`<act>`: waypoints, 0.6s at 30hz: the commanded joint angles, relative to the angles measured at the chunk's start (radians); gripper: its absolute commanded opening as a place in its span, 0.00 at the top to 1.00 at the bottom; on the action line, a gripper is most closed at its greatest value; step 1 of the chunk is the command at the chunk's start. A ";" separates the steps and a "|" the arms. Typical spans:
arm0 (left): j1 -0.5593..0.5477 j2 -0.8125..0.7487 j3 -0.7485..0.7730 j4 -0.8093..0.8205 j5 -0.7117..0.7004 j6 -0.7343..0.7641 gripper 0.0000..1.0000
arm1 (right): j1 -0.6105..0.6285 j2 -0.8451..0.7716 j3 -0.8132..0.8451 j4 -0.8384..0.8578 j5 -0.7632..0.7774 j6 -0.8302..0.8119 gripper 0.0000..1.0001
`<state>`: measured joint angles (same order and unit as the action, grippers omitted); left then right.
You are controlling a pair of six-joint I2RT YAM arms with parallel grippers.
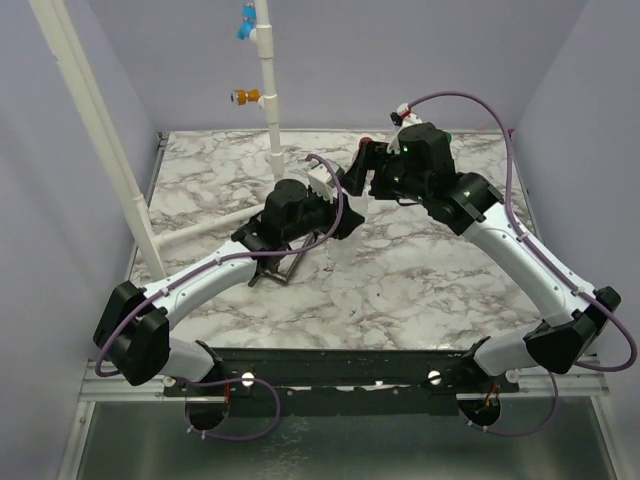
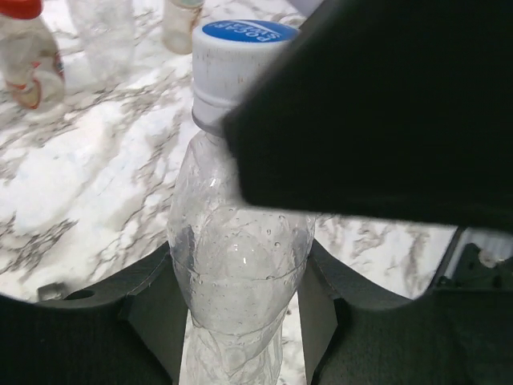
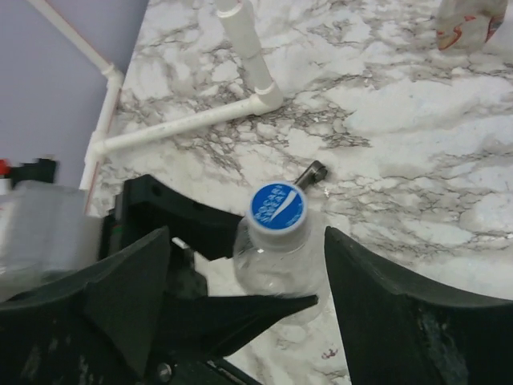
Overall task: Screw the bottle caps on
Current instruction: Screw the bottle cap onto the plastic bottle.
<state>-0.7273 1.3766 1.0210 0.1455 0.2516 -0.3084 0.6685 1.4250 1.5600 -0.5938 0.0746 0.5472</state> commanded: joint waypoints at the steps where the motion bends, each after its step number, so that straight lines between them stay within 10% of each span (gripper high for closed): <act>1: 0.000 -0.032 -0.088 0.070 -0.082 0.128 1.00 | 0.022 -0.005 0.108 -0.136 -0.002 0.000 0.18; 18: -0.047 -0.138 -0.294 0.299 -0.080 0.304 1.00 | 0.037 0.070 0.179 -0.314 -0.101 -0.036 0.34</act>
<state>-0.7631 1.2694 0.7425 0.3553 0.2070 -0.0502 0.6888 1.4822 1.7363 -0.8532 0.0212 0.5331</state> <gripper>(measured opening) 0.497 0.661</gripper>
